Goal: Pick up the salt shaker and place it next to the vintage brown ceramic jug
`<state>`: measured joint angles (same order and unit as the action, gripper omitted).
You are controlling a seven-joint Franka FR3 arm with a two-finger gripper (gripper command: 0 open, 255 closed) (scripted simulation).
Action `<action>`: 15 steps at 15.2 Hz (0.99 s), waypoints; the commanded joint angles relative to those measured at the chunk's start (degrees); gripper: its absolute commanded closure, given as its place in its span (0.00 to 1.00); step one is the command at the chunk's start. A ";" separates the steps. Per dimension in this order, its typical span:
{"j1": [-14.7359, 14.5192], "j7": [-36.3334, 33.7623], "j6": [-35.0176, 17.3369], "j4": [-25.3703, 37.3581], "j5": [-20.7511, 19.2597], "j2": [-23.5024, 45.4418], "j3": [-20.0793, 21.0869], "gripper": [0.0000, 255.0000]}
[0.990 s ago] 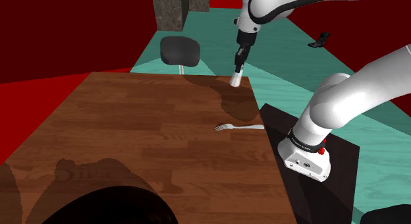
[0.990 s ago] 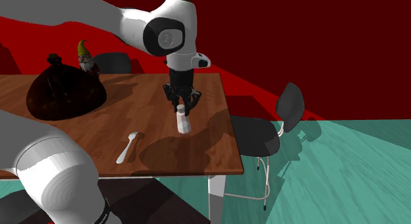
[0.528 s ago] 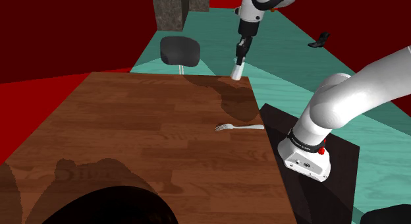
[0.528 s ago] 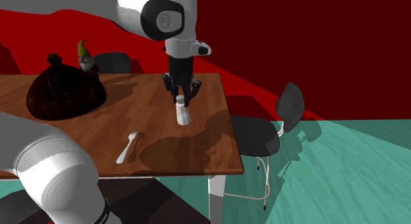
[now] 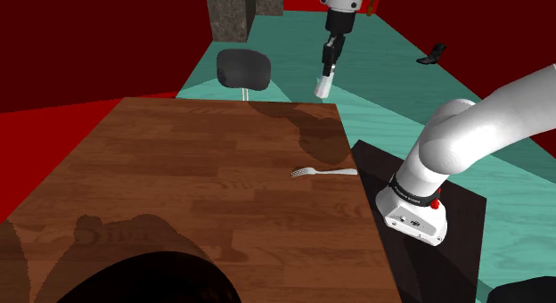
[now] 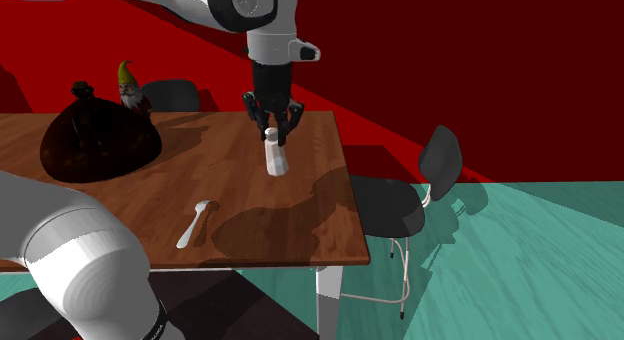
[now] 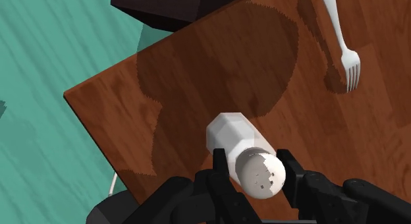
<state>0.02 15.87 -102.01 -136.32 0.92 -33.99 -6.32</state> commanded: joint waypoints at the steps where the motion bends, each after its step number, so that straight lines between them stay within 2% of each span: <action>1: -0.09 -0.14 1.53 1.89 0.08 0.38 0.09 1.00; 15: -0.35 -0.69 11.98 13.83 0.33 1.85 0.33 1.00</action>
<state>-0.27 15.34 -90.97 -123.47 1.18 -32.19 -6.10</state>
